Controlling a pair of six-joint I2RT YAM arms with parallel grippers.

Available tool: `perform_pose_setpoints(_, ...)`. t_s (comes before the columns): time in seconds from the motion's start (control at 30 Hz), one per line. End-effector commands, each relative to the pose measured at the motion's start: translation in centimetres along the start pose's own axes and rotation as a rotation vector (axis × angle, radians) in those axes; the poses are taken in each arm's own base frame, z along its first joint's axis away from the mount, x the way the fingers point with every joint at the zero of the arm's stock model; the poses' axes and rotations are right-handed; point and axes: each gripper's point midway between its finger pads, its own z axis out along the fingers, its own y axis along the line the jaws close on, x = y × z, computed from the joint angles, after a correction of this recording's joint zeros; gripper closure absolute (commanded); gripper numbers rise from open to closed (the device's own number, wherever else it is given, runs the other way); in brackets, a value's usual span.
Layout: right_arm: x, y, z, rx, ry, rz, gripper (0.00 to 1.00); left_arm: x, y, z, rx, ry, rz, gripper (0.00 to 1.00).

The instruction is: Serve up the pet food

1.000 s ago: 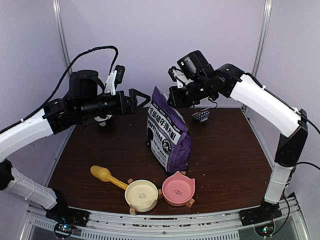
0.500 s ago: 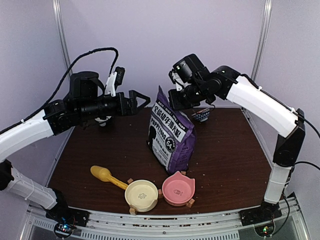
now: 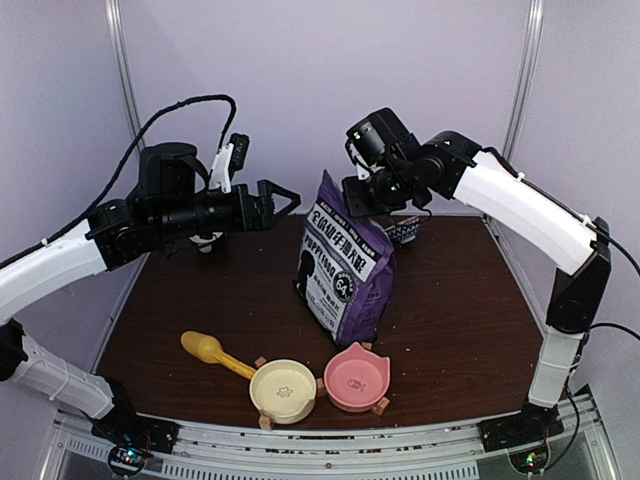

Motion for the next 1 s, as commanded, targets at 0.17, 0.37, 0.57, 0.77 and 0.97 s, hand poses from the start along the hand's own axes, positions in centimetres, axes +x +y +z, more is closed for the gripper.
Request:
perform_pose_setpoints(0.17,0.8,-2.0,0.1,0.053,0.037,0.024,0.92,-1.7,-1.0,-1.0,0.035,-0.068,-0.002,0.02)
perform_pose_setpoints(0.37,1.2,-0.1,0.2,-0.065,0.054,0.028,1.00,-1.6,-1.0,-1.0,0.037,-0.068,-0.005,0.02)
perform_pose_setpoints(0.57,0.7,4.3,-1.4,-0.328,0.032,0.063,1.00,-1.4,-0.9,-0.9,0.049,-0.074,-0.021,0.02)
perform_pose_setpoints(0.77,0.4,8.1,-3.0,-0.486,0.000,0.074,1.00,-1.1,-0.5,-0.8,0.092,-0.084,-0.072,0.02)
perform_pose_setpoints(0.97,0.8,10.9,-4.0,-0.573,-0.015,0.075,1.00,-0.9,-0.7,-0.5,0.126,-0.081,-0.094,0.02)
